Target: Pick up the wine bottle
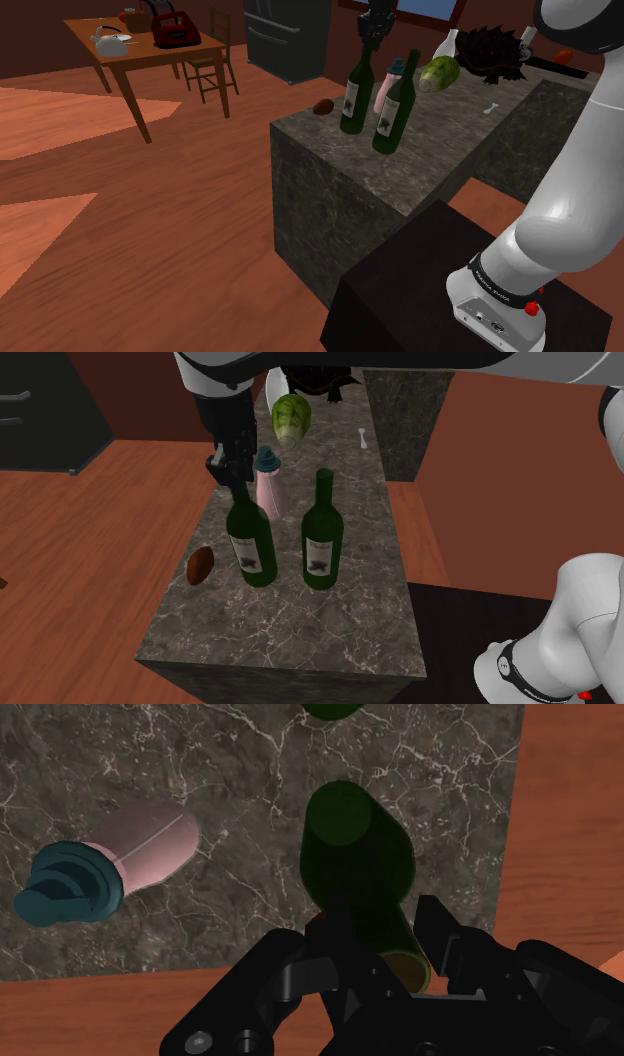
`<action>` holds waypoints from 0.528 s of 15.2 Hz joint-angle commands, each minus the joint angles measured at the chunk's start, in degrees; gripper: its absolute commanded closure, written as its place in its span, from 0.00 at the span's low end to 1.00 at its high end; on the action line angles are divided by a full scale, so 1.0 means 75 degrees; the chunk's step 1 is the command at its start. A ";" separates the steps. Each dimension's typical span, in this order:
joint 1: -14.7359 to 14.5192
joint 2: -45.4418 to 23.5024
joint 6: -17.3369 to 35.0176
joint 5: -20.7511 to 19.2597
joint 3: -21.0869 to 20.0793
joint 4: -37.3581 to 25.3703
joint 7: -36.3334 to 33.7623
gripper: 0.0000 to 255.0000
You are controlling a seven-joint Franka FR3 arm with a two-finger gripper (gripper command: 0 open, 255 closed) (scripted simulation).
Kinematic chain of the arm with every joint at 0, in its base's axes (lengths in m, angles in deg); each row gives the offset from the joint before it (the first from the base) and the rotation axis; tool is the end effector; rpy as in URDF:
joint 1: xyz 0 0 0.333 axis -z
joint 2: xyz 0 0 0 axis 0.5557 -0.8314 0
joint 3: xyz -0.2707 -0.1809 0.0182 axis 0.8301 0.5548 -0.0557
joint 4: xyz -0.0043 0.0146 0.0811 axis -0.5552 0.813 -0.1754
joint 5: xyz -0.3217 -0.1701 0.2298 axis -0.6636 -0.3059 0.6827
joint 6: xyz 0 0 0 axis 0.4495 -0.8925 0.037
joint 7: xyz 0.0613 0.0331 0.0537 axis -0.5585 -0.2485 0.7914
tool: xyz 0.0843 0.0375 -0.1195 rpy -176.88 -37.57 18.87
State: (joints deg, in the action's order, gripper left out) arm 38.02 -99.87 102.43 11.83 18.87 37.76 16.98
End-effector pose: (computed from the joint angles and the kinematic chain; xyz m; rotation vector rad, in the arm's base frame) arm 0.6558 -0.1387 0.5568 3.1145 -0.0907 0.0426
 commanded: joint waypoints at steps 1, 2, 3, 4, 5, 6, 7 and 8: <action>0.0007 -0.0032 -0.0120 0.0005 0.0002 -0.0151 0.0006 1.00; 0.0013 -0.0068 -0.0239 0.0011 0.0004 -0.0306 0.0010 1.00; 0.0019 -0.0105 -0.0360 0.0017 0.0005 -0.0463 0.0014 1.00; 0.0026 -0.0146 -0.0482 0.0024 0.0007 -0.0626 0.0018 1.00; 0.0033 -0.0190 -0.0607 0.0031 0.0008 -0.0794 0.0023 1.00; 0.0041 -0.0238 -0.0733 0.0039 0.0010 -0.0968 0.0028 1.00; 0.0049 -0.0290 -0.0863 0.0047 0.0012 -0.1149 0.0032 1.00; 0.0059 -0.0346 -0.0995 0.0057 0.0013 -0.1337 0.0037 1.00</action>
State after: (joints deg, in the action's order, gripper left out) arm 38.49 -101.99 96.06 12.20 19.01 29.29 17.37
